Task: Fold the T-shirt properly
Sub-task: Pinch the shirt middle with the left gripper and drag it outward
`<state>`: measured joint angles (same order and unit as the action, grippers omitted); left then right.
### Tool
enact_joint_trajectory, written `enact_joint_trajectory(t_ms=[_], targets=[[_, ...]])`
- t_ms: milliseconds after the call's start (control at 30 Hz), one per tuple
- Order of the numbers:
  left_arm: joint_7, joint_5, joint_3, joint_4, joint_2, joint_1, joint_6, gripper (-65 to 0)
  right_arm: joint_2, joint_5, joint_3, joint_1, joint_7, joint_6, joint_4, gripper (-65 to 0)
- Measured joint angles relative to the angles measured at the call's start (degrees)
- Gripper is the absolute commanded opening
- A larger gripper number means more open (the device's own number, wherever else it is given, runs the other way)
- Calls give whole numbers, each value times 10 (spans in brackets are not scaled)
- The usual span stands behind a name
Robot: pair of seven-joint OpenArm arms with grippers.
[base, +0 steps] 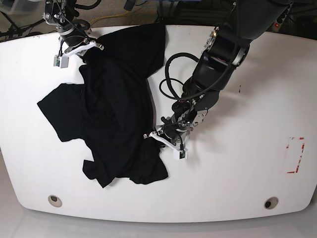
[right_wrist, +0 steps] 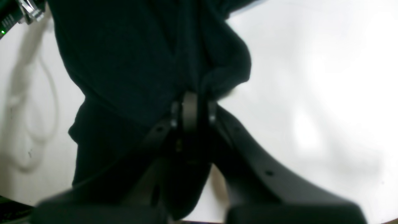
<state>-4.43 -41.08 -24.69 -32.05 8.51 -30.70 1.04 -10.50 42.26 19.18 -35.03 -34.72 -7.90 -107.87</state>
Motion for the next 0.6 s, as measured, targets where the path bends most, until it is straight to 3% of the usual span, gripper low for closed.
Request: enact_joint_trajectory(t_ms=[233, 433, 600], targets=[[-16, 1, 0, -108, -17, 53, -10, -650, -11, 0, 0, 7, 0, 0, 0, -650], [-49, -1, 3, -208, -74, 100, -11, -650, -11, 0, 0, 8, 0, 0, 0, -650], [-82, 1, 51, -316, -115, 170, -10, -650, -11, 0, 0, 8, 0, 0, 1, -650]])
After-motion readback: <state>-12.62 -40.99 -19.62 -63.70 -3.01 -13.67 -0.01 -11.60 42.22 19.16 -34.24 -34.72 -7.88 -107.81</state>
